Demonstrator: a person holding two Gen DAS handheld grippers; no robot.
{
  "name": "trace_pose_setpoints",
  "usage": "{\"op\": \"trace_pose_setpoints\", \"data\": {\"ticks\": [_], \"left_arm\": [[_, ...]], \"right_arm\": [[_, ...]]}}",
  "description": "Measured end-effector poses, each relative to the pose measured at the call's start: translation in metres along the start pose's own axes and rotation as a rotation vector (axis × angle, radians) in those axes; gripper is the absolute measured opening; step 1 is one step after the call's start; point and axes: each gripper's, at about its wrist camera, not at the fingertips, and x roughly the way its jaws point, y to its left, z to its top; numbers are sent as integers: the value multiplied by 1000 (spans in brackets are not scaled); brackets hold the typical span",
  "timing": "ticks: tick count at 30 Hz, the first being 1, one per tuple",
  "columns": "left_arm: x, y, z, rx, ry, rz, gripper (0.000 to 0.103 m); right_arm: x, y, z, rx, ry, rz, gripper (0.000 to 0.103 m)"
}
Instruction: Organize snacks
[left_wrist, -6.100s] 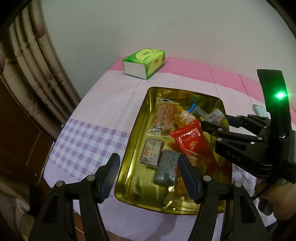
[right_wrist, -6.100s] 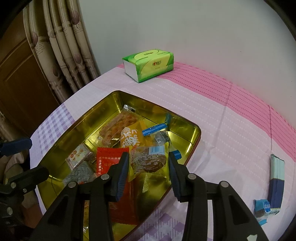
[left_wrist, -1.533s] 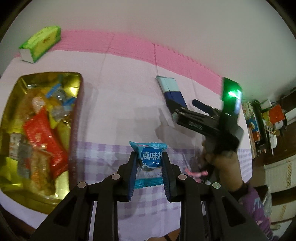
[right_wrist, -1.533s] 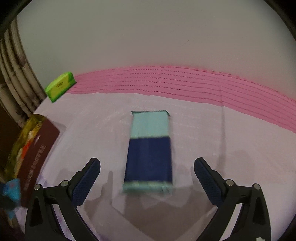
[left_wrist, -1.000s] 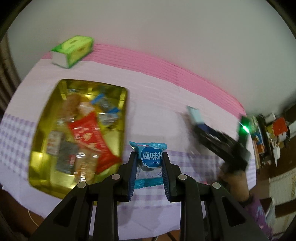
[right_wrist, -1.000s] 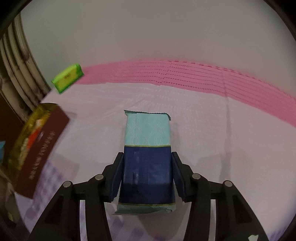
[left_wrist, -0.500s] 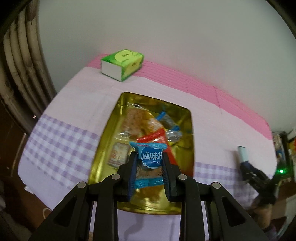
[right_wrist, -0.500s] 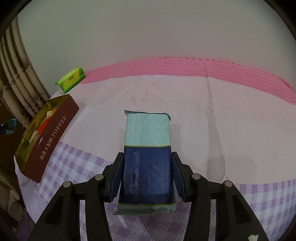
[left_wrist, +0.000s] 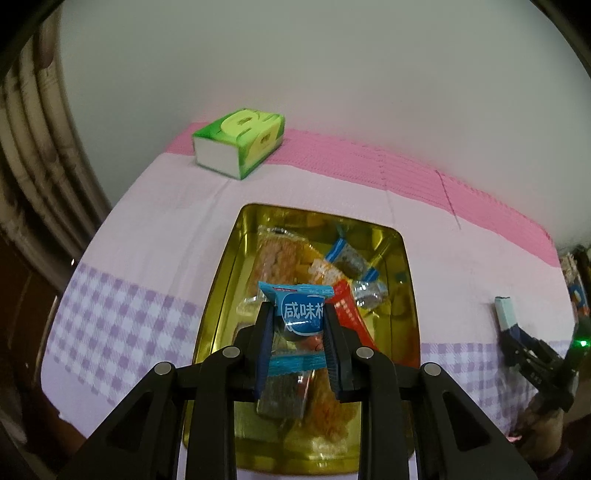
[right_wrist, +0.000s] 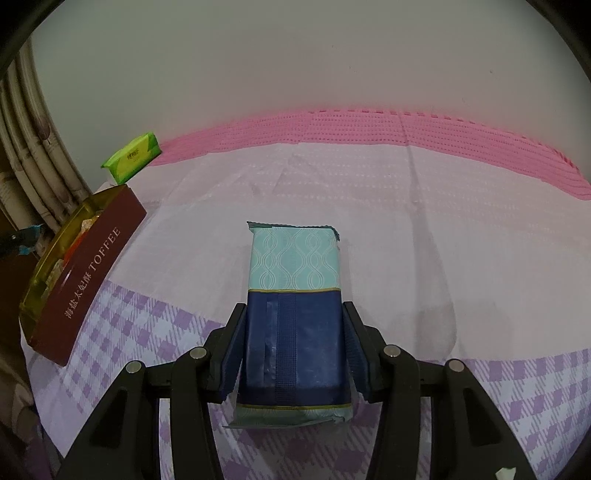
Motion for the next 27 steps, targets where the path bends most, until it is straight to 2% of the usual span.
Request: {"op": "trace_pose_setpoints", "data": {"ticks": [9, 18, 27], "left_arm": [[23, -5, 10, 63, -11, 76, 27], [34, 1, 9, 72, 9, 90, 27], [41, -8, 4, 129, 21, 130, 28]], "right_arm": [[-1, -3, 0, 3, 0, 6, 47], [-1, -2, 1, -7, 2, -5, 47], [0, -1, 1, -16, 4, -15, 48]]}}
